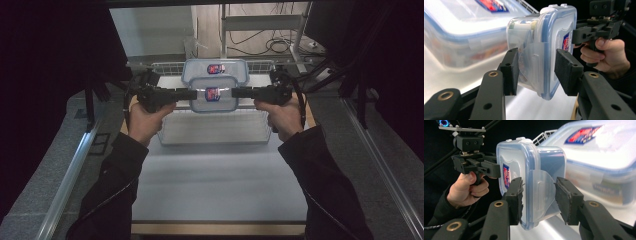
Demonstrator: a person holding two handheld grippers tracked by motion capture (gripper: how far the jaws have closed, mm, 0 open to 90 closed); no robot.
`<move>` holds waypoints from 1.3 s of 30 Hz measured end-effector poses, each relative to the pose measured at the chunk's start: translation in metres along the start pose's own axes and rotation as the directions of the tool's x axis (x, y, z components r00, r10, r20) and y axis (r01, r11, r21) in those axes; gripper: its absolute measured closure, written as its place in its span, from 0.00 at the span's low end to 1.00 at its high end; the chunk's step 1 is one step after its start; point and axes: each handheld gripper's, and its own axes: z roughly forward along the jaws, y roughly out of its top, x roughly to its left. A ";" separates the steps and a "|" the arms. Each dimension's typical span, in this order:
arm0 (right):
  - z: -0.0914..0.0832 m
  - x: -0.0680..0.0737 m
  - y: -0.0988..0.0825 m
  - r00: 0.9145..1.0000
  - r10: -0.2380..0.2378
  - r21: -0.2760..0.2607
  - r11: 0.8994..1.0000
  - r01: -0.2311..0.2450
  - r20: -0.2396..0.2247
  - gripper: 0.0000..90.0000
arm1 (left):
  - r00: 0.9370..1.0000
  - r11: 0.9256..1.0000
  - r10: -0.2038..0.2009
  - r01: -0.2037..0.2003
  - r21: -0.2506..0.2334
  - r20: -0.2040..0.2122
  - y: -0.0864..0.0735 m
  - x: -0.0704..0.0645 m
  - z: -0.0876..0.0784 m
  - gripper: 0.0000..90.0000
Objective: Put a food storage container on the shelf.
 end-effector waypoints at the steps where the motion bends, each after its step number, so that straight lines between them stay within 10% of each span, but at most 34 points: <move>1: 0.000 0.000 0.002 1.000 0.000 -0.003 1.000 0.000 0.001 0.65 | 1.000 1.000 -0.002 0.002 -0.004 0.003 0.003 0.001 0.000 0.62; 21: 0.002 -0.010 0.052 0.999 0.032 -0.055 0.998 -0.032 0.006 0.64 | 1.000 0.999 -0.021 0.021 -0.030 -0.012 0.057 0.011 0.003 0.62; 32: 0.015 -0.026 0.060 0.998 0.064 -0.053 0.997 -0.063 0.020 0.64 | 0.997 0.996 -0.074 0.074 -0.042 -0.019 0.059 0.032 0.013 0.61; 39: 0.020 -0.030 0.060 0.997 0.072 -0.048 0.996 -0.071 0.035 0.64 | 0.996 0.998 -0.033 0.029 -0.047 -0.079 0.061 0.030 0.018 0.58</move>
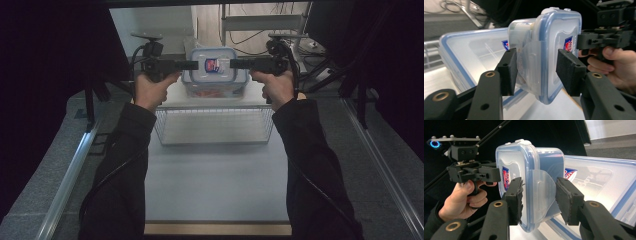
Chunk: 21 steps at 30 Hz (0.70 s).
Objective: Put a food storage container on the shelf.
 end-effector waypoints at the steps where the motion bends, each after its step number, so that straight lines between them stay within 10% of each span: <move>1: 0.000 0.000 0.000 1.000 0.001 -0.002 1.000 -0.001 0.004 0.64 | 1.000 1.000 0.016 -0.016 0.004 -0.012 0.001 -0.001 0.001 0.57; 21: 0.006 0.006 -0.003 0.986 -0.067 -0.064 0.995 0.078 0.154 0.59 | 0.992 1.000 0.026 -0.027 -0.003 -0.120 0.004 -0.006 0.011 0.42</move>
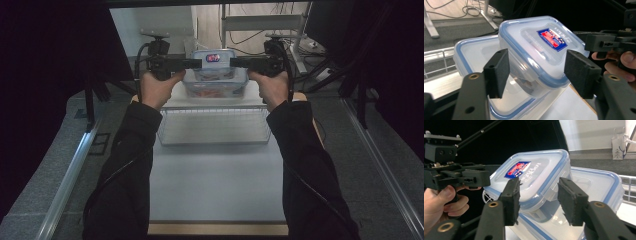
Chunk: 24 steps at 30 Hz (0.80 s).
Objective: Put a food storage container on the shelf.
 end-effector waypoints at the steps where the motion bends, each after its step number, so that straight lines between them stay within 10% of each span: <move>1: -0.001 0.000 0.000 1.000 0.006 -0.002 1.000 -0.006 -0.001 0.59 | 1.000 1.000 0.014 -0.014 0.002 -0.005 0.000 -0.001 -0.001 0.42; 7: -0.009 0.001 -0.001 0.999 -0.037 -0.018 0.999 0.037 0.010 0.59 | 0.995 0.995 0.093 -0.093 -0.039 -0.024 -0.007 -0.011 -0.012 0.42; 13: -0.021 0.004 -0.005 0.995 -0.093 -0.022 0.995 0.094 0.030 0.61 | 0.971 0.970 0.227 -0.232 -0.074 -0.075 -0.028 -0.027 -0.025 0.69; 17: -0.025 0.003 -0.010 0.993 -0.113 -0.013 0.993 0.113 0.042 0.61 | 0.970 0.971 0.233 -0.236 -0.027 -0.064 -0.036 -0.029 -0.019 0.92; 24: -0.024 0.003 -0.015 0.992 -0.123 -0.001 0.992 0.123 0.041 0.61 | 0.976 0.978 0.208 -0.210 -0.015 -0.070 -0.035 -0.025 -0.005 0.95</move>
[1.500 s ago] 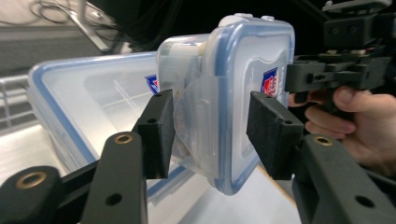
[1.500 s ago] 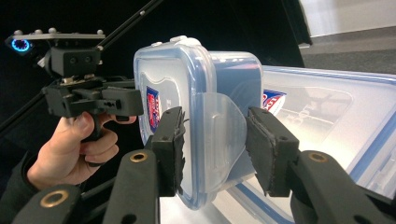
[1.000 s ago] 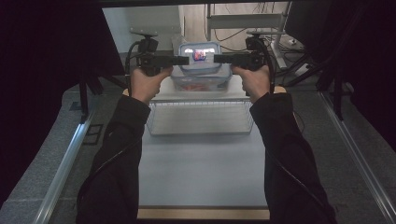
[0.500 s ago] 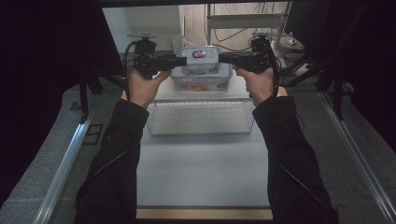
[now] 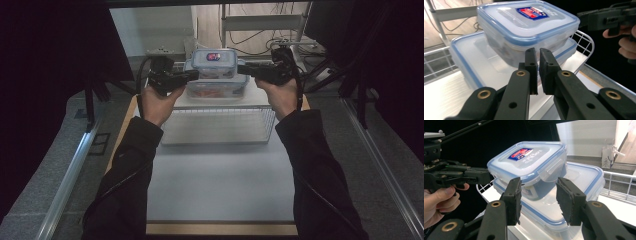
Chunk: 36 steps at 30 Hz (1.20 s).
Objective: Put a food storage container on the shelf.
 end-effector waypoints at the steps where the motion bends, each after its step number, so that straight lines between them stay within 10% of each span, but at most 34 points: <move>1: 0.000 0.000 -0.001 1.000 -0.003 0.002 1.000 0.003 -0.001 0.61 | 1.000 1.000 -0.003 0.003 -0.003 0.002 0.000 -0.001 0.000 0.93; 19: -0.008 0.015 -0.038 0.994 -0.109 0.056 0.992 0.111 -0.033 0.40 | 0.992 0.992 0.125 -0.125 0.032 0.000 -0.037 -0.028 -0.012 0.34; 36: -0.021 0.033 -0.094 0.969 -0.245 0.105 0.964 0.244 0.000 0.16 | 0.989 0.988 0.145 -0.147 0.041 0.035 -0.101 -0.047 -0.030 0.12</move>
